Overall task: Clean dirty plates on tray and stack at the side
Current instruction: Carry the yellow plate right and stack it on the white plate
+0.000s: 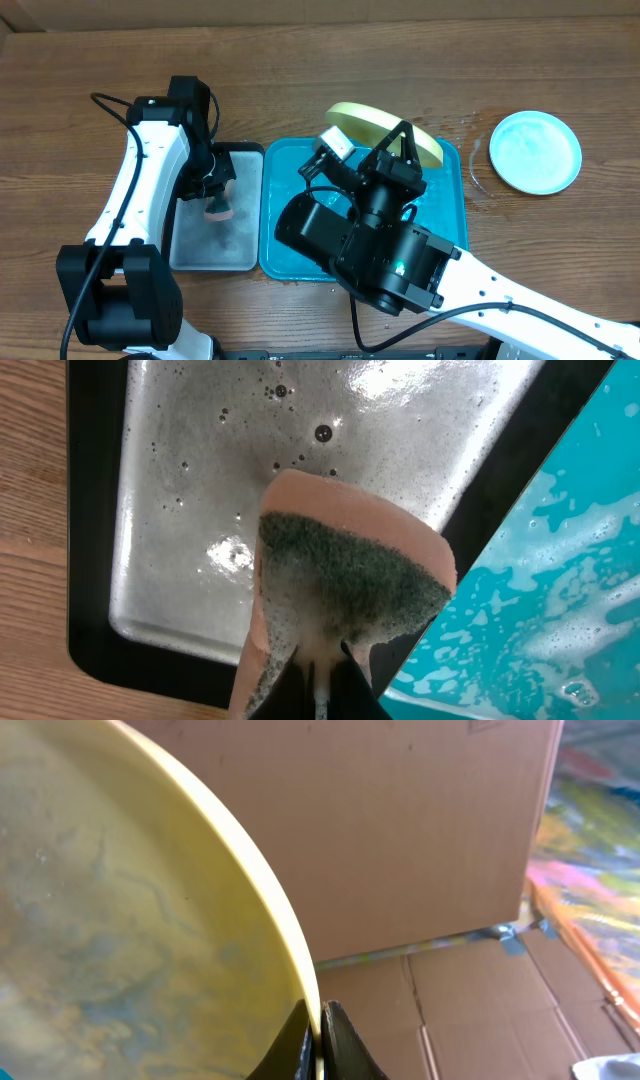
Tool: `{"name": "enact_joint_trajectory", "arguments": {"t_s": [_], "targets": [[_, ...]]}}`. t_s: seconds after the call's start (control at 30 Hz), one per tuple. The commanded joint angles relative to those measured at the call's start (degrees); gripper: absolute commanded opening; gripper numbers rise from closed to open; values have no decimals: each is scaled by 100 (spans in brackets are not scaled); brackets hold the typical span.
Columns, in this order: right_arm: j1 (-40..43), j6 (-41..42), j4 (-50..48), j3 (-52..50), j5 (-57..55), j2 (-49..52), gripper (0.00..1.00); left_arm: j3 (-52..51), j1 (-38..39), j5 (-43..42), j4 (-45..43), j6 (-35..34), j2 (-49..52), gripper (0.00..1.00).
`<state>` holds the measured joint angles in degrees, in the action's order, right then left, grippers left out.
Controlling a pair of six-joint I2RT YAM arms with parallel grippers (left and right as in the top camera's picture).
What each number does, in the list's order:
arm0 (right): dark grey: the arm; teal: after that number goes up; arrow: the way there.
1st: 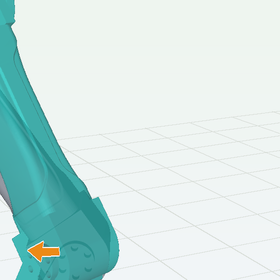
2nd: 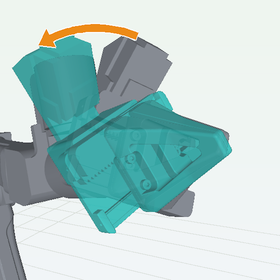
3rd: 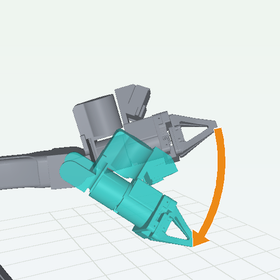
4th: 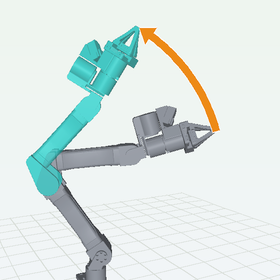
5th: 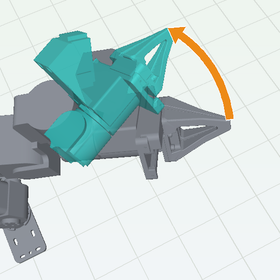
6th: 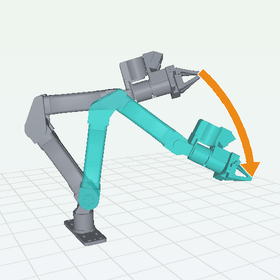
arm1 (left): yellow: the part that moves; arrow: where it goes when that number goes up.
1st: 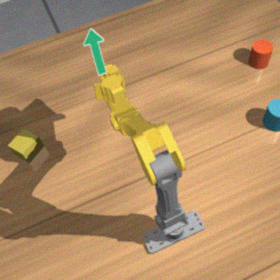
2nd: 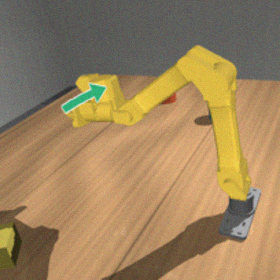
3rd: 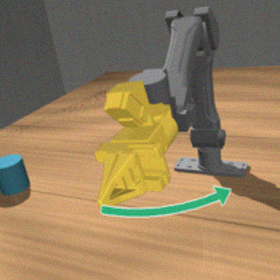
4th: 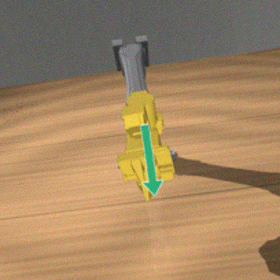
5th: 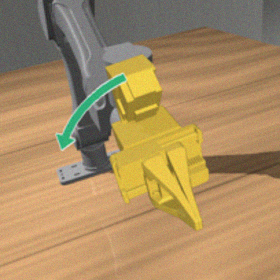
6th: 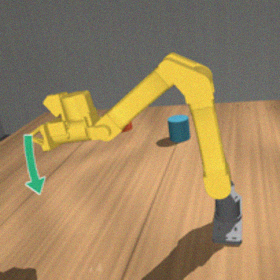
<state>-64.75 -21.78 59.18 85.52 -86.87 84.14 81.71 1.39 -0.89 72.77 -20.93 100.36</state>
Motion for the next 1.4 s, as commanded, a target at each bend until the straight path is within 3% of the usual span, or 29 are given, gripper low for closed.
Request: {"name": "enact_joint_trajectory", "arguments": {"t_s": [0.0,0.3,0.4,0.5,0.6,0.7,0.77,0.8,0.87,0.9,0.97,1.07,1.17,1.23,1.3,1.37], "targets": [[-120,-560,-267,162,-326,-129,4,-24,-31,-44,0,83,-13,4],[-155,-608,-431,160,-304,-129,4,-24,-33,-42,2,83,-13,4],[31,-302,-374,140,671,-122,4,-24,-33,-44,-2,83,-13,4],[59,-350,-636,120,-323,-44,4,-24,-31,-61,35,87,-13,4],[74,-155,-608,111,730,-48,4,-24,-31,-63,26,87,-13,4],[-15,-46,-844,111,-328,33,4,-24,-31,-63,63,87,-13,4],[28,-81,-758,111,835,26,4,-24,-31,-63,61,85,-13,4],[90,-111,-706,111,850,31,4,-24,-31,-63,44,85,-13,4],[44,-59,-778,111,-258,76,4,-24,-31,-63,70,87,-13,4],[0,-4,-791,109,-258,76,4,-24,-31,-63,87,90,-13,4],[118,55,-557,107,863,59,4,-24,-31,-68,61,87,-13,4],[48,337,-378,107,-328,87,4,-24,-31,-66,72,111,-13,4],[83,358,-212,107,575,50,4,-24,-31,-66,63,127,-13,4],[-26,553,-186,107,-219,52,4,-24,-31,-63,59,127,-13,4],[-46,586,-184,107,485,52,4,-24,-31,-66,63,127,-13,4],[-92,713,-199,109,-26,50,4,-24,-31,-66,50,127,-13,4]]}}
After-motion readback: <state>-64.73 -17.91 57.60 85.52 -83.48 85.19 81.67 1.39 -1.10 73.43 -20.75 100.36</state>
